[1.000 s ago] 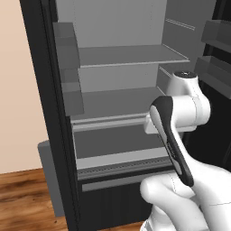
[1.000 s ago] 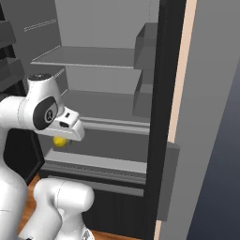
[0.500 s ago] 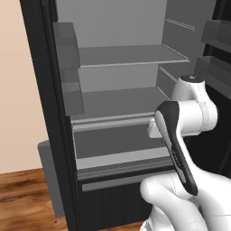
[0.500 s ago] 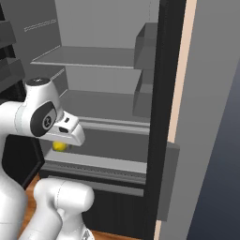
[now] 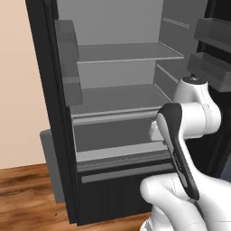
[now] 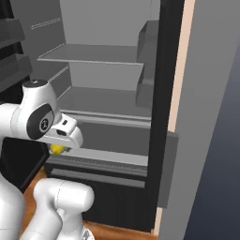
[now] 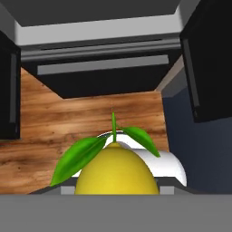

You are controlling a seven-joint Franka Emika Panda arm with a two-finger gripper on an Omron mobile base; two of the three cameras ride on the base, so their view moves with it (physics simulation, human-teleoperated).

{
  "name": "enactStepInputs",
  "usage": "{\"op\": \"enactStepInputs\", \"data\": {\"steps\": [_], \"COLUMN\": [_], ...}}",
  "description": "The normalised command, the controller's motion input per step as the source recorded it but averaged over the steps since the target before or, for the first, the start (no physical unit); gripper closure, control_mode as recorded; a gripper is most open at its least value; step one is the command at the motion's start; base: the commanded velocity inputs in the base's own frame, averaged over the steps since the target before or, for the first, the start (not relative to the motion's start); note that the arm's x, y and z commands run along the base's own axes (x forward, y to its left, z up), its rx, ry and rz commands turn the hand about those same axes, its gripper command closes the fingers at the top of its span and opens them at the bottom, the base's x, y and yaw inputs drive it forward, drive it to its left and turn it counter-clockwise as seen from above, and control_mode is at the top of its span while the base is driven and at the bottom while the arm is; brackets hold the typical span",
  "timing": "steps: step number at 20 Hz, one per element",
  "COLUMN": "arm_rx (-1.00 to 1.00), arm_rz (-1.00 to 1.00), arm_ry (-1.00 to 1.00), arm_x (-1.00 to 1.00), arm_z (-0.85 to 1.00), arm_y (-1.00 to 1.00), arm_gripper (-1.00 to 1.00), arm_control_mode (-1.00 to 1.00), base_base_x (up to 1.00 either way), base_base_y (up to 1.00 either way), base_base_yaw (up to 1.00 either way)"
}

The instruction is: Retrieve a lemon from the fridge and place it on the cutting board with the fish.

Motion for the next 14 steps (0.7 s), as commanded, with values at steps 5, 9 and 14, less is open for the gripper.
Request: {"op": "enactStepInputs", "data": {"steps": [5, 9, 14], "arm_rx": [0.00, 0.00, 0.00], "arm_rz": [0.00, 0.00, 0.00], "arm_ry": [0.00, 0.00, 0.00], "arm_x": [0.00, 0.00, 0.00], "arm_z": [0.00, 0.00, 0.00], "arm_y": [0.00, 0.00, 0.00], "arm_gripper": [1.00, 1.00, 1.00], "arm_control_mode": [1.00, 1.00, 1.00], "base_base_x": [-0.85, -0.96, -0.88], "base_base_y": [0.12, 0.00, 0.00], "base_base_yaw": [0.03, 0.00, 0.06]}}
